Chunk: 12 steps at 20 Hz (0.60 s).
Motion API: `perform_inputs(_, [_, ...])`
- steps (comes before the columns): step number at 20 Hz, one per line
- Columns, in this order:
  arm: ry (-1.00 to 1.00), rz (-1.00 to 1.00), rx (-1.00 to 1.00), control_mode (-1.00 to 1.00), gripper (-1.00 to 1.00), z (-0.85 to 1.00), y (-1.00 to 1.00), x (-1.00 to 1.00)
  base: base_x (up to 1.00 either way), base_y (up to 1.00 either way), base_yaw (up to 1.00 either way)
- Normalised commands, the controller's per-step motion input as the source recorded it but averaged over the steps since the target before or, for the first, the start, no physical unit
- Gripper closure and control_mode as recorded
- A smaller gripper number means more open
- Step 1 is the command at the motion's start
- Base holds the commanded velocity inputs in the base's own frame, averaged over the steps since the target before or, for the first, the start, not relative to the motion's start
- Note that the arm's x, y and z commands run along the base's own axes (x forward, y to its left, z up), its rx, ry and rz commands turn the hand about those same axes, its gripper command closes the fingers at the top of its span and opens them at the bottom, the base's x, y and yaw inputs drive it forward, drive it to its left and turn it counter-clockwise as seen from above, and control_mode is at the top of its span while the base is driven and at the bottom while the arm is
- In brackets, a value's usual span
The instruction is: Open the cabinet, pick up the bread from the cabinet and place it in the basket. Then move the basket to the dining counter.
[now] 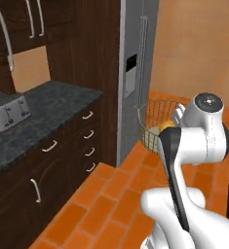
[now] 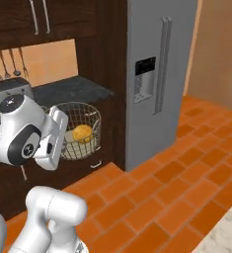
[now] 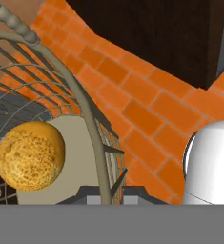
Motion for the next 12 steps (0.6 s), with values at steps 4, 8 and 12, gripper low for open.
perform_inputs(4, [0.0,0.0,0.0,1.0,1.0,0.0,0.0,0.0,0.77,-0.33,-0.59])
perform_inputs(8, [0.0,0.0,0.0,1.0,1.0,0.0,0.0,0.0,0.11,-0.1,-0.61])
perform_inputs(12, [0.0,0.0,0.0,1.0,1.0,0.0,0.0,0.0,0.21,0.37,-0.58])
